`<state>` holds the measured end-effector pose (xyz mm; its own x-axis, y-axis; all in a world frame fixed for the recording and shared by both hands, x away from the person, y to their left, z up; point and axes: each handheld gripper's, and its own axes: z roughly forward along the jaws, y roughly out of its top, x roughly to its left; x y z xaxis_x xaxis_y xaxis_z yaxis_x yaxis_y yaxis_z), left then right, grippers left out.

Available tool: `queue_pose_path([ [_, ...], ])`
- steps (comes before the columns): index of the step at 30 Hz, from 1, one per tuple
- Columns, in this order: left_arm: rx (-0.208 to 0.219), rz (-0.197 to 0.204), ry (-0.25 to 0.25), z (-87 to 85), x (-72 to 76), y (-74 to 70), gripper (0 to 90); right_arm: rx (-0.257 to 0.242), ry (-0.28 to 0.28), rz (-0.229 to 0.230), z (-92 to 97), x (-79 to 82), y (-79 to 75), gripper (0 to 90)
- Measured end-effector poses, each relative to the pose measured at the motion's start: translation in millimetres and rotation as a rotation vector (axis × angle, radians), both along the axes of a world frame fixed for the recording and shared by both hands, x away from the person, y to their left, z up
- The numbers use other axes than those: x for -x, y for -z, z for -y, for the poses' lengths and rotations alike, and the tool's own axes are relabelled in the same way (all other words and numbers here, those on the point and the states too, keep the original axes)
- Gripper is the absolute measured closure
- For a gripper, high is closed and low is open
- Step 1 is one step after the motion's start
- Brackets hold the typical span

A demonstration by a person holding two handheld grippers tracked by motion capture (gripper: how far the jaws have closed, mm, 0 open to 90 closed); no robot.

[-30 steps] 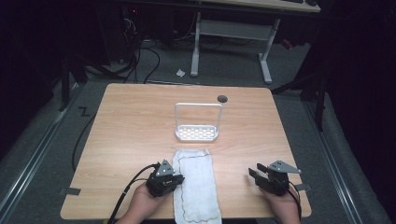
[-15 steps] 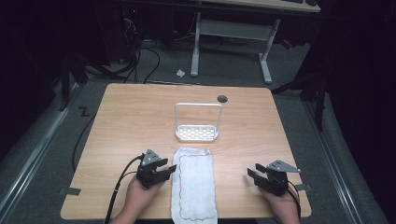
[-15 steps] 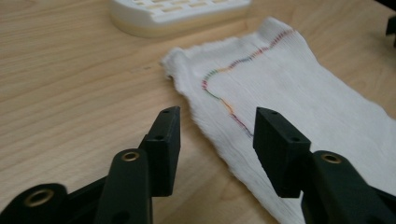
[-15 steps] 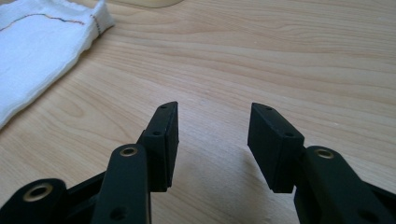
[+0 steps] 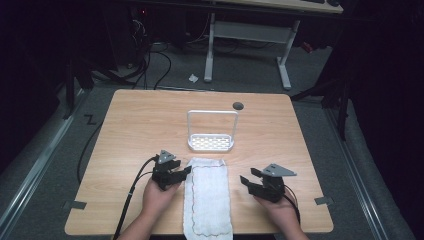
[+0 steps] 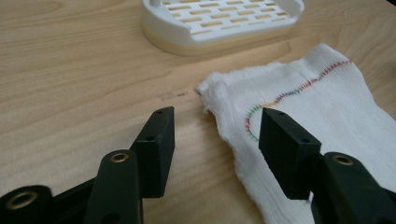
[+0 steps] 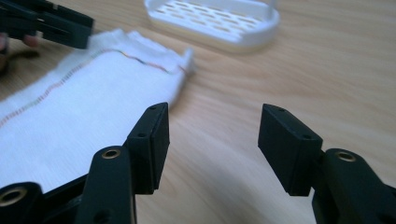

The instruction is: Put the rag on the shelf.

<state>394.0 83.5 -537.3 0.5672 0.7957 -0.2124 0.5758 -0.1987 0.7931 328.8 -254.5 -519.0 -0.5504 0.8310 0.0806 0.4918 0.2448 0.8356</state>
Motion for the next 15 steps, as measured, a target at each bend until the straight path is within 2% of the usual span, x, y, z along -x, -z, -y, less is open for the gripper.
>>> queue_pose_path([
  [1,-0.005,-0.007,0.002,1.8,-2.5,0.0,45.6,0.005,-0.023,0.000,-17.1,-8.9,-1.5,41.4],
  [4,-0.028,-0.029,0.012,9.5,-11.0,0.6,46.2,0.021,-0.025,-0.009,-38.2,-25.2,-1.6,42.4],
  [5,-0.028,-0.029,0.012,9.5,-11.0,0.6,46.1,0.021,-0.025,-0.009,-38.2,-25.2,-1.6,42.4],
  [7,-0.029,-0.034,0.010,12.7,-14.7,1.0,46.3,0.035,-0.015,-0.033,-47.9,-38.5,-1.5,45.6],
  [8,-0.014,-0.035,0.000,12.8,-15.6,1.9,48.3,0.031,-0.002,-0.054,-53.7,-50.4,-0.6,48.9],
  [10,-0.015,-0.029,-0.002,13.1,-14.5,2.4,49.4,0.026,0.003,-0.062,-57.6,-58.9,1.8,49.0],
  [15,-0.035,-0.013,0.006,16.0,-11.1,2.7,54.8,0.027,0.021,-0.080,-60.7,-64.1,8.6,53.0],
])
